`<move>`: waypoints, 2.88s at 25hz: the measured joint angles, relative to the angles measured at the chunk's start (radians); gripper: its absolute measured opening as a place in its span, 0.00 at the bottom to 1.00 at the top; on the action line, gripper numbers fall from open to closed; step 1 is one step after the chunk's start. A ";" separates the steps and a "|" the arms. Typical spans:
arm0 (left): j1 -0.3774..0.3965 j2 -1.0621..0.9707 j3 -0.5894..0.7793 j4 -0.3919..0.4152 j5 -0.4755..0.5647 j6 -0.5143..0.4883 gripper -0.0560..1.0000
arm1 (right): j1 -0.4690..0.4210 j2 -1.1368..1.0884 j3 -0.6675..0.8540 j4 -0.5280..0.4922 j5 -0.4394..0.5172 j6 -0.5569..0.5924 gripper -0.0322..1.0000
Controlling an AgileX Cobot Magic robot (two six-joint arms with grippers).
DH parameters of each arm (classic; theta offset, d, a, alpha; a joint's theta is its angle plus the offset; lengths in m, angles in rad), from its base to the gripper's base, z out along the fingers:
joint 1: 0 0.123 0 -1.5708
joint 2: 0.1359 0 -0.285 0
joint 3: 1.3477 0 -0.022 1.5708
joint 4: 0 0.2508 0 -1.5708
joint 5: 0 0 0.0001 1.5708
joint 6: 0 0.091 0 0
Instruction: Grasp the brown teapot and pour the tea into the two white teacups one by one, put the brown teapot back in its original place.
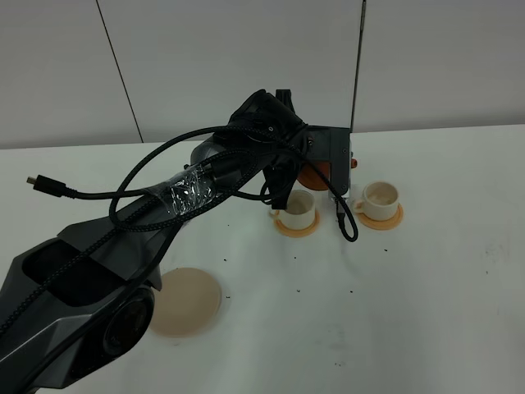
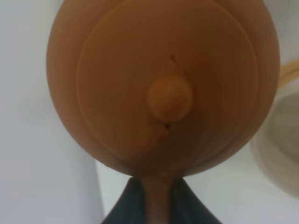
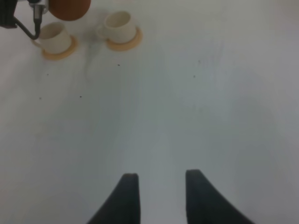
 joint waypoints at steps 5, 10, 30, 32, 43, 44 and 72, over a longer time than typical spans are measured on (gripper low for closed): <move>0.000 0.000 0.000 0.002 -0.047 0.039 0.22 | 0.000 0.000 0.000 0.000 0.000 0.000 0.26; -0.010 0.000 0.000 0.004 -0.068 0.073 0.22 | 0.000 0.000 0.000 0.000 0.000 0.000 0.26; -0.026 0.030 0.000 0.057 -0.198 0.157 0.22 | 0.000 0.000 0.000 0.000 0.000 0.000 0.26; -0.026 0.039 0.000 0.062 -0.209 0.171 0.22 | 0.000 0.000 0.000 0.000 0.000 0.000 0.26; -0.027 0.041 0.000 0.117 -0.265 0.208 0.22 | 0.000 0.000 0.000 0.000 0.000 0.000 0.26; -0.027 0.041 0.000 0.127 -0.270 0.208 0.22 | 0.000 0.000 0.000 0.000 0.000 0.000 0.26; -0.057 0.041 0.000 0.235 -0.293 0.240 0.22 | 0.000 0.000 0.000 0.000 0.000 0.000 0.26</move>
